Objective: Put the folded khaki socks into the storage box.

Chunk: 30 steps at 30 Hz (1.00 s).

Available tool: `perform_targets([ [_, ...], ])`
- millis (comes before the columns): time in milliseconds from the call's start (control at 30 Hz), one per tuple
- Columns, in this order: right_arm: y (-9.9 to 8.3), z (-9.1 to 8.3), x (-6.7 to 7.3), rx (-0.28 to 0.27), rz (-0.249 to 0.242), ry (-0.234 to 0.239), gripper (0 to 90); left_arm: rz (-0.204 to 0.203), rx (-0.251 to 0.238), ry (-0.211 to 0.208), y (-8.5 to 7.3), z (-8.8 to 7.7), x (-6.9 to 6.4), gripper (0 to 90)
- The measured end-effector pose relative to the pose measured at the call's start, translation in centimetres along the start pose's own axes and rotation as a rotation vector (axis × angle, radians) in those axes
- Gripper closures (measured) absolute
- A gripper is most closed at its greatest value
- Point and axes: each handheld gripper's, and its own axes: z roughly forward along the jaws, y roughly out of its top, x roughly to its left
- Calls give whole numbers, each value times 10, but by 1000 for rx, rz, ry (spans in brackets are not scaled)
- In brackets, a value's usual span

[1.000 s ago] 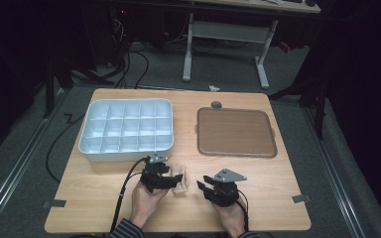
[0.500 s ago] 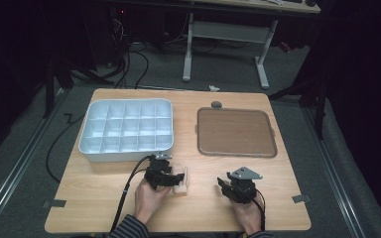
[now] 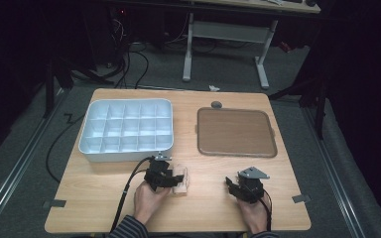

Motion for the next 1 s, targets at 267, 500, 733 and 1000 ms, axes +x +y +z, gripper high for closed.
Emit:
perform_targets([
  [267, 3, 3, -1, 8, 5, 26, 402, 13, 1, -23, 0, -1, 0, 660],
  [500, 3, 3, 0, 9, 3, 31, 389, 36, 0, -27, 0, -1, -3, 719],
  [733, 3, 3, 0, 9, 2, 31, 387, 43, 1, -36, 1, -2, -3, 733],
  [1000, 3, 3, 0, 9, 2, 31, 387, 49, -14, -56, 0, -4, -3, 744],
])
